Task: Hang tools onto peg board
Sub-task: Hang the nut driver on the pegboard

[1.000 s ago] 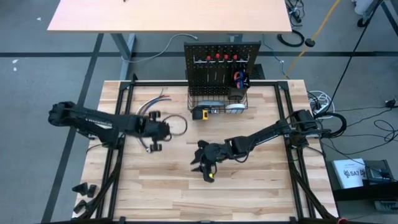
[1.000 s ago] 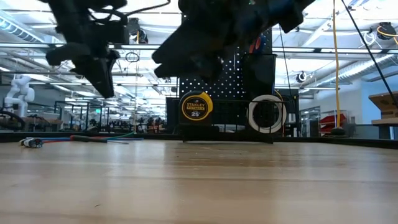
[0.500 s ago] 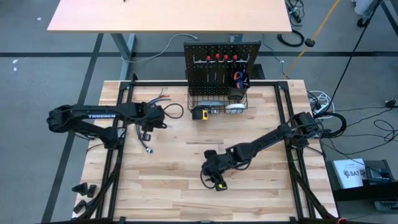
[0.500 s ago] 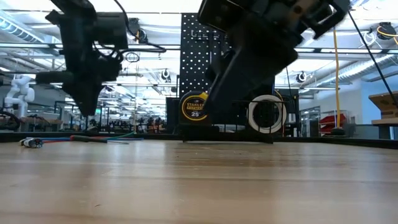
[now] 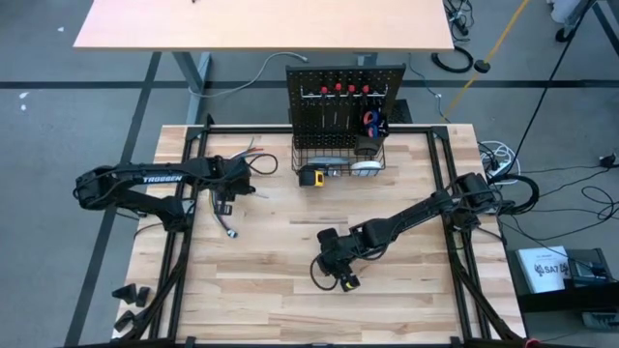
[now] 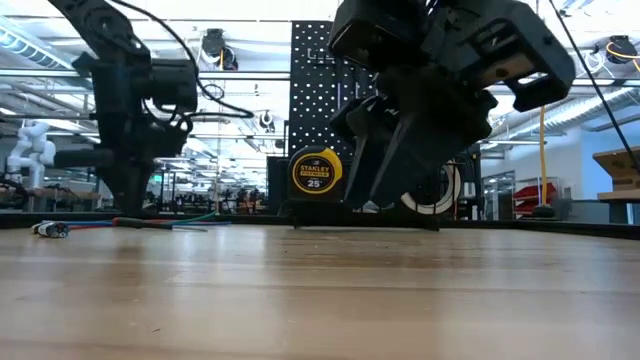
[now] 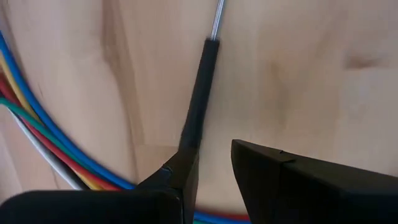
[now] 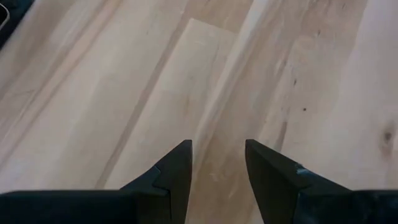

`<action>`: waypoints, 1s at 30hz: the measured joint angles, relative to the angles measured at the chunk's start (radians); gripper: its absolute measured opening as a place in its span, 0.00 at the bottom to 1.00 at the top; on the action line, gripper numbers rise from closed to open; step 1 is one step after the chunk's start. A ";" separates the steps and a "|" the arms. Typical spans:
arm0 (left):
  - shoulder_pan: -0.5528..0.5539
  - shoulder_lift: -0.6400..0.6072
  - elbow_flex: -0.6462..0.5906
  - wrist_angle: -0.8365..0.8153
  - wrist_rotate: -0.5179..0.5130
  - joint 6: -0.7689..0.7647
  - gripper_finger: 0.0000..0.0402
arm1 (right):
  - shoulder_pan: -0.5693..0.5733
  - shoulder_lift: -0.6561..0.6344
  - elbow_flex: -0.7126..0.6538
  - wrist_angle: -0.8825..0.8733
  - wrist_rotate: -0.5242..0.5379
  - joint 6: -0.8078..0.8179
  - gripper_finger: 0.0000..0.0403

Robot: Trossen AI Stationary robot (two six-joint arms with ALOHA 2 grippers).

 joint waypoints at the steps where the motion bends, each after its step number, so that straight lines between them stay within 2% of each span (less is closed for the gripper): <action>1: 0.012 0.000 -0.011 0.008 -0.001 0.008 0.25 | -0.003 0.000 0.000 -0.001 0.000 -0.004 0.35; 7: 0.066 0.002 -0.038 0.092 -0.004 0.027 0.25 | -0.014 0.000 0.000 0.004 0.000 -0.078 0.35; 13: 0.070 0.006 -0.038 0.121 0.003 0.044 0.25 | -0.042 0.000 0.000 0.043 -0.001 -0.115 0.35; 20: 0.070 0.084 -0.038 0.119 0.004 0.043 0.30 | -0.077 0.000 0.000 0.046 -0.173 -0.154 0.35; 26: 0.068 0.193 -0.024 0.143 -0.006 0.045 0.36 | -0.085 0.000 0.000 0.037 -0.184 -0.153 0.35; 30: 0.068 0.208 -0.010 0.122 0.057 0.049 0.36 | -0.084 0.000 0.000 0.023 -0.185 -0.155 0.35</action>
